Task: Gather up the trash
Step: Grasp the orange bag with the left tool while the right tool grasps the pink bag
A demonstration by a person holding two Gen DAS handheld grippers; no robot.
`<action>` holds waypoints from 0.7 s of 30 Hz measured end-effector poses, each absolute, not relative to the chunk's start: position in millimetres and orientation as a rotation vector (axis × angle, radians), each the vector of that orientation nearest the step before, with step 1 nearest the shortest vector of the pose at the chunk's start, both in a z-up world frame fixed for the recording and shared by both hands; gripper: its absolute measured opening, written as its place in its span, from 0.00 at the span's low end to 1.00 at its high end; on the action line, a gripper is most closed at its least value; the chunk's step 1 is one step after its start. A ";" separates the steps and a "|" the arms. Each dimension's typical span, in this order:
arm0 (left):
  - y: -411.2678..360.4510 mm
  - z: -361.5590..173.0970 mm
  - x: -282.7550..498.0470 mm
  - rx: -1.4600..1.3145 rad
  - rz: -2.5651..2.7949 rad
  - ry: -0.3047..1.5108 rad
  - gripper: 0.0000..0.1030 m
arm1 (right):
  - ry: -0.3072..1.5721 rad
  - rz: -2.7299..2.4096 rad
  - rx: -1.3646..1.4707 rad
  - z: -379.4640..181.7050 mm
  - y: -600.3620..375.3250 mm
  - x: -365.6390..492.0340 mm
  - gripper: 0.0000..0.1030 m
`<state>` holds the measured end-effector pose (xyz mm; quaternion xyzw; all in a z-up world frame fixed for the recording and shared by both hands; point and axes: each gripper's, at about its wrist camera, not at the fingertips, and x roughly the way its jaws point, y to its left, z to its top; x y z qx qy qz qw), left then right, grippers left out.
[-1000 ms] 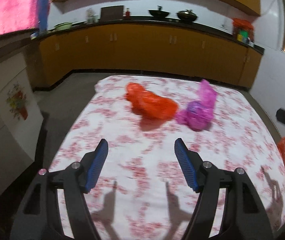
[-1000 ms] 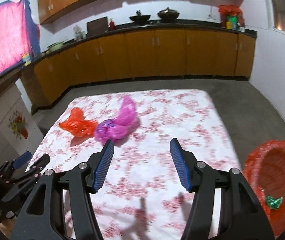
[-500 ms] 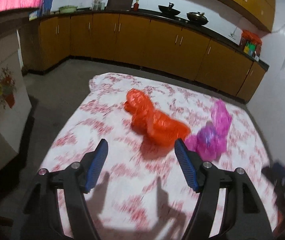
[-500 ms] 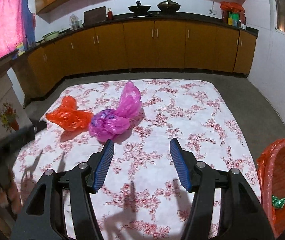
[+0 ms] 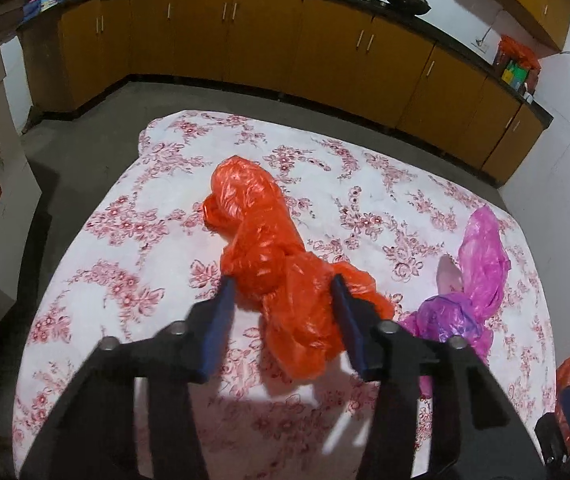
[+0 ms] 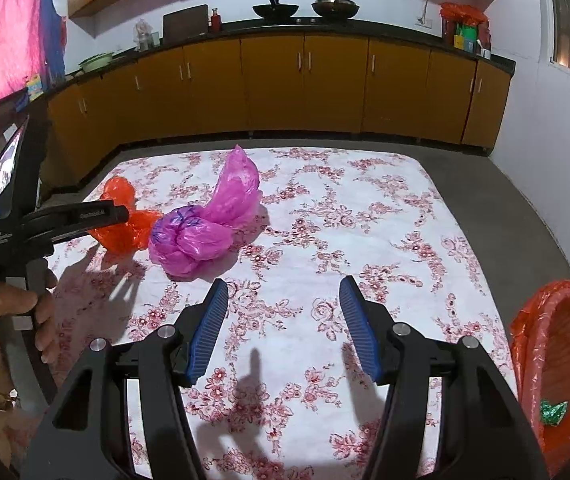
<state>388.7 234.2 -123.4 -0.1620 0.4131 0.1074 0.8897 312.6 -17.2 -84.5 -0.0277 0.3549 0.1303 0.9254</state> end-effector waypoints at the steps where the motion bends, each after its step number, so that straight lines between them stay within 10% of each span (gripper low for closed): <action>1: 234.3 -123.7 389.0 -0.335 0.213 0.859 0.26 | 0.729 0.270 -0.057 -84.9 -15.8 312.8 0.57; 21: 271.8 -98.7 302.7 -0.237 0.346 0.727 0.14 | 0.701 0.377 0.017 -89.0 39.4 346.7 0.52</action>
